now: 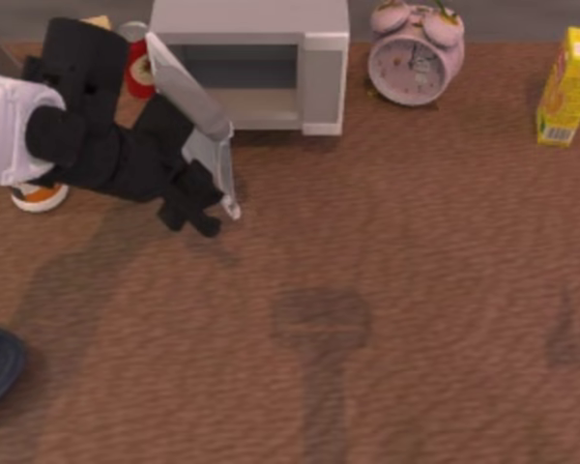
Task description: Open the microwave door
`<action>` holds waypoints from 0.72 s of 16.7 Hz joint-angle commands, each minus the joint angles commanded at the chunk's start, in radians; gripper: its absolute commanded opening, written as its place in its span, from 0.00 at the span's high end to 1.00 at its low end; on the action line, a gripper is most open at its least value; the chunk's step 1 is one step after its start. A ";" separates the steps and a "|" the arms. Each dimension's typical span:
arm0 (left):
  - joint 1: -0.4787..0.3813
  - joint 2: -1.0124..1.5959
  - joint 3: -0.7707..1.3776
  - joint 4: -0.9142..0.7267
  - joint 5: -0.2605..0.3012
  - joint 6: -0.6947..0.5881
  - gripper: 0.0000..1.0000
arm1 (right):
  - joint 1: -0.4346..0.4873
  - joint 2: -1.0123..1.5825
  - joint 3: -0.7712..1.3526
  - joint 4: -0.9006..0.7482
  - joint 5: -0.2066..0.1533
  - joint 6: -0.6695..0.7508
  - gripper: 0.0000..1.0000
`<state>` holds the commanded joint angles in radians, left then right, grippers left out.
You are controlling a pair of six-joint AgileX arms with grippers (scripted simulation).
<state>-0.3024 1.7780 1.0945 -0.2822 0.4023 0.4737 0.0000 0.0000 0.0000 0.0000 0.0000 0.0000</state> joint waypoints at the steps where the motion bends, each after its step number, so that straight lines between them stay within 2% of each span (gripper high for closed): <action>1: 0.000 0.000 0.000 0.000 0.000 0.000 1.00 | 0.000 0.000 0.000 0.000 0.000 0.000 0.00; 12: -0.001 0.001 -0.004 -0.007 0.011 0.006 1.00 | 0.000 0.000 0.000 0.000 0.000 0.000 0.00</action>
<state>-0.3034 1.7788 1.0901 -0.2890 0.4132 0.4799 0.0000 0.0000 0.0000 0.0000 0.0000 0.0000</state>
